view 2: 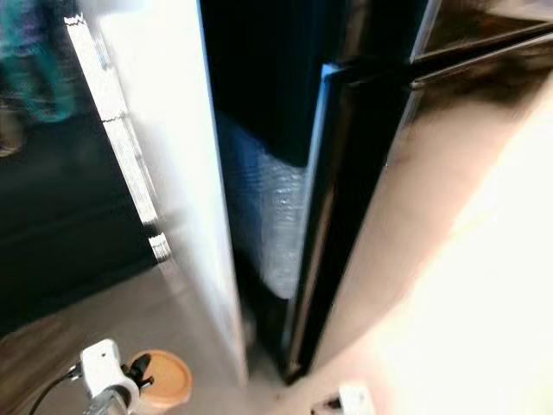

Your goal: Restocking fridge

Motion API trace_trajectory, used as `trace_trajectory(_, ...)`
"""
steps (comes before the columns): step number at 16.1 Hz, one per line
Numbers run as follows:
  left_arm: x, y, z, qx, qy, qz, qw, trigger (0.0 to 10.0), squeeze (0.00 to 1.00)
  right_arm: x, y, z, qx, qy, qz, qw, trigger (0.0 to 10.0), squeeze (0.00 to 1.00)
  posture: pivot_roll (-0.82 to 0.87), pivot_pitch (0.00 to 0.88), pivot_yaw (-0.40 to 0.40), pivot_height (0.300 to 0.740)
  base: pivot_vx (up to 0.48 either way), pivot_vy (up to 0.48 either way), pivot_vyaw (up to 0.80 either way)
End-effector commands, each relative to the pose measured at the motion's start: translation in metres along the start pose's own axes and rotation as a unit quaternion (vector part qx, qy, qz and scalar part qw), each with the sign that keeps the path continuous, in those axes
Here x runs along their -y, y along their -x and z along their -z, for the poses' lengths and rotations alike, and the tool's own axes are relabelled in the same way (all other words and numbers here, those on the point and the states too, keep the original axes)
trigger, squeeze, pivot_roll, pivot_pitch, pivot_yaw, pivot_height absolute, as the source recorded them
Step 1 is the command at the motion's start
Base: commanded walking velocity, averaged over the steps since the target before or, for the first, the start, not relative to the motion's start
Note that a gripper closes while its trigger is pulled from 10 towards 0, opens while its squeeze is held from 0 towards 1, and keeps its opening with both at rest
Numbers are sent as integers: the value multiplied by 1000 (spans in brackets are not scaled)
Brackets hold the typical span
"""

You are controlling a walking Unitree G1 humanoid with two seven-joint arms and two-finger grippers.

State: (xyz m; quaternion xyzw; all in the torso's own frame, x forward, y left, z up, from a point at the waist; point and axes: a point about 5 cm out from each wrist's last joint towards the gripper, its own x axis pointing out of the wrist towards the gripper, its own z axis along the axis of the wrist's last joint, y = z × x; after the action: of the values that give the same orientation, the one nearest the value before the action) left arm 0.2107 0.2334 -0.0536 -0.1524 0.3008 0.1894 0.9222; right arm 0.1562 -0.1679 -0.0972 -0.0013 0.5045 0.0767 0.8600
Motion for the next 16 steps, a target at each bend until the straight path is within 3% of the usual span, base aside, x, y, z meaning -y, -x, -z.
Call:
trace_trajectory(1, -3, 1, 2, -4, 14, -10, 1000, 10000, 0, -3, 0, 5, -8, -3, -3, 1000, 10000, 0, 14, 5, -2, 740, 0, 0, -781)
trace_trajectory(3, -6, 1, 3, -5, 24, -19, 1000, 10000, 0, -2, 0, 4, -3, -8, 2, 1000, 10000, 0, 13, 9, -2, 740, 0, 0, -650)
trace_trajectory(16, -8, 1, 2, -5, 31, -24, 999, 10000, 0, -1, 0, 3, 11, -23, 21, 999, 10000, 0, 10, 17, 6, 740, 0, 0, 0)
